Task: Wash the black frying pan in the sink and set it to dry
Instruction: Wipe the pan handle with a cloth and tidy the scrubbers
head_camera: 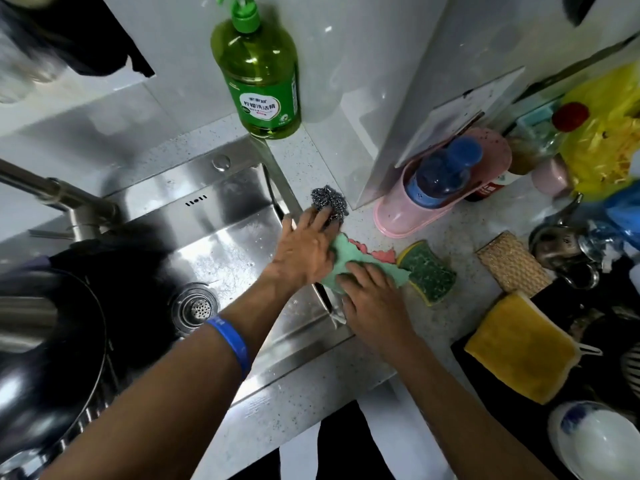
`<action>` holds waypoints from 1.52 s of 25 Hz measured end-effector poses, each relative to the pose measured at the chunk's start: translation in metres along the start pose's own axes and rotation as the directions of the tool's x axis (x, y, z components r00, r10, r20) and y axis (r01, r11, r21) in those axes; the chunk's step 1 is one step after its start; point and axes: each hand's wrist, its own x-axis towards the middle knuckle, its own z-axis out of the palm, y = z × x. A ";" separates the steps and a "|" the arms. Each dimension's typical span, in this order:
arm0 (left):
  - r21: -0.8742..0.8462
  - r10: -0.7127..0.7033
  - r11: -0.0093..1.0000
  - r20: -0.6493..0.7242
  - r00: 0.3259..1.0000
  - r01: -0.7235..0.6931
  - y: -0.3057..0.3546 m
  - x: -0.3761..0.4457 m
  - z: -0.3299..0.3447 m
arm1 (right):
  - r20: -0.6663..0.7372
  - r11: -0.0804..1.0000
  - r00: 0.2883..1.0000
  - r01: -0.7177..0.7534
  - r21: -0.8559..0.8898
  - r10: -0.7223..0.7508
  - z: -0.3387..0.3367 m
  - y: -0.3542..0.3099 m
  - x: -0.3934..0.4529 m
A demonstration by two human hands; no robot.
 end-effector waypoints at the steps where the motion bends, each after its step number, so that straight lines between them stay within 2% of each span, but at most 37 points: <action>1: 0.036 -0.029 0.999 0.053 0.998 0.027 -0.004 0.011 -0.002 | 0.025 0.999 0.999 -0.030 -0.045 0.031 -0.003 -0.002 0.004; 3: 0.085 -0.117 0.990 0.063 0.991 0.111 -0.019 0.030 -0.005 | 0.071 0.996 0.997 -0.039 -0.080 0.044 -0.005 -0.004 0.008; 5: 0.064 -0.198 0.979 0.034 0.980 0.195 -0.035 0.041 -0.013 | 0.132 0.999 0.991 0.010 -0.033 -0.006 0.000 -0.003 0.008; 8: -0.079 -0.249 0.967 -0.068 0.966 0.243 -0.052 0.033 -0.018 | 0.216 0.997 0.976 0.000 0.083 -0.018 0.000 -0.008 0.031; 11: -0.323 -0.343 0.905 -0.169 0.924 0.277 -0.059 -0.010 -0.009 | 0.317 0.979 0.946 -0.122 0.166 0.064 -0.014 -0.025 0.080; 13: -0.464 -0.430 0.825 -0.145 0.891 0.322 -0.059 -0.047 0.010 | 0.316 0.968 0.940 -0.190 0.164 0.131 -0.022 -0.035 0.117; 16: -0.532 -0.557 0.721 -0.064 0.828 0.443 -0.063 -0.097 0.033 | 0.329 0.959 0.926 -0.244 0.143 0.186 -0.031 -0.046 0.161; 18: -0.564 -0.595 0.676 -0.038 0.803 0.474 -0.068 -0.124 0.043 | 0.291 0.952 0.934 -0.262 0.156 0.209 -0.040 -0.055 0.165; 19: -0.596 -0.618 0.643 -0.031 0.786 0.482 -0.072 -0.137 0.043 | 0.265 0.945 0.945 -0.252 0.208 0.194 -0.048 -0.066 0.161; 21: -0.674 -0.667 0.555 -0.010 0.745 0.487 -0.082 -0.165 0.038 | 0.230 0.899 0.971 -0.160 0.408 0.068 -0.065 -0.100 0.141; 23: -0.746 -0.715 0.479 -0.025 0.699 0.463 -0.097 -0.197 0.031 | 0.185 0.763 0.968 0.011 0.647 -0.171 -0.093 -0.156 0.113; 25: -0.783 -0.785 0.419 -0.058 0.616 0.460 -0.116 -0.234 0.024 | 0.145 0.612 0.892 0.168 0.773 -0.428 -0.129 -0.224 0.091; 26: -0.802 -0.818 0.378 -0.055 0.572 0.463 -0.126 -0.252 0.020 | 0.122 0.589 0.853 0.239 0.772 -0.507 -0.143 -0.258 0.083; 28: -0.841 -0.867 0.301 -0.046 0.496 0.449 -0.148 -0.279 0.010 | 0.079 0.674 0.853 0.347 0.652 -0.516 -0.155 -0.313 0.073; 29: -0.858 -0.880 0.281 -0.052 0.472 0.431 -0.161 -0.285 0.004 | 0.058 0.732 0.884 0.345 0.587 -0.463 -0.156 -0.329 0.073; 31: -0.868 -0.889 0.304 -0.111 0.444 0.392 -0.189 -0.287 -0.011 | 0.048 0.816 0.939 0.269 0.511 -0.340 -0.150 -0.348 0.075; 33: -0.825 -0.878 0.371 -0.161 0.451 0.426 -0.215 -0.278 -0.024 | 0.051 0.872 0.961 0.222 0.437 -0.271 -0.150 -0.351 0.076; 34: -0.794 -0.863 0.403 -0.163 0.479 0.456 -0.228 -0.267 -0.030 | 0.046 0.883 0.970 0.197 0.426 -0.238 -0.150 -0.344 0.078; 36: -0.725 -0.827 0.438 -0.093 0.555 0.531 -0.255 -0.237 -0.044 | 0.037 0.894 0.987 0.126 0.431 -0.157 -0.154 -0.327 0.082; 38: -0.653 -0.812 0.439 0.006 0.584 0.617 -0.279 -0.212 -0.057 | 0.054 0.904 0.993 0.074 0.420 -0.107 -0.157 -0.311 0.087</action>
